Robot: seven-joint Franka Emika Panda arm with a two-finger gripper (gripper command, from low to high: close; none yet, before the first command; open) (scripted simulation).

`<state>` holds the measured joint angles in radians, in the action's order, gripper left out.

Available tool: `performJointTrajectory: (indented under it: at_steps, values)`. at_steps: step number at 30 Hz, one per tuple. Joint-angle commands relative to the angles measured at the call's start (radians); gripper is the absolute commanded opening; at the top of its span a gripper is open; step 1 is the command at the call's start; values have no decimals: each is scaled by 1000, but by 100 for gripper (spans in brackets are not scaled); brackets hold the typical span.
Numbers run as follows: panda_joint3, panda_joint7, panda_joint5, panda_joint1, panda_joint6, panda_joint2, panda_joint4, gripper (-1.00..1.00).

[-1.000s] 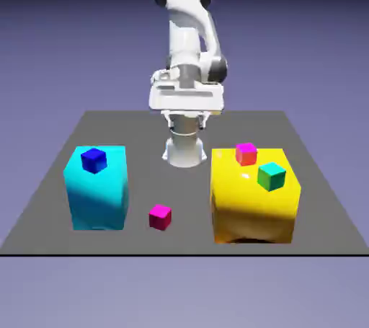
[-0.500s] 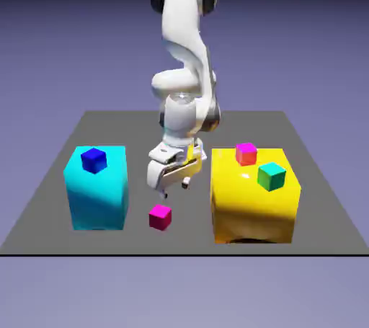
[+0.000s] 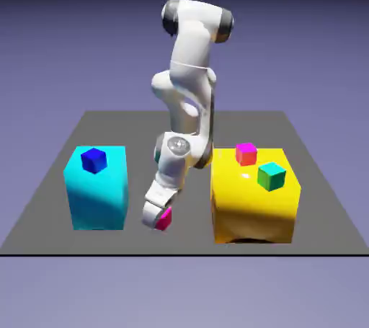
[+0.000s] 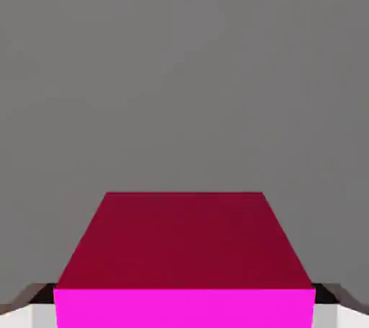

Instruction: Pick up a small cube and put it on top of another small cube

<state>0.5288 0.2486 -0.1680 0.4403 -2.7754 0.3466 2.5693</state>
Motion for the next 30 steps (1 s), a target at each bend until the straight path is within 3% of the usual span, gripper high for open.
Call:
performJointTrajectory:
  at_steps: [1,4,19,21,26,27,30]
  values:
    - [23,-11,-18,23,32,-36,3,-100]
    - [92,-46,-74,91,129,-145,13,-100]
    - [250,488,-318,-35,781,-627,-366,-100]
    - [251,494,-321,-36,788,-632,-370,-100]
    - [314,512,-299,-49,587,-530,-267,-100]
    - [314,512,-299,-49,587,-530,-267,100]
    - [287,504,-309,-43,673,-574,-311,100]
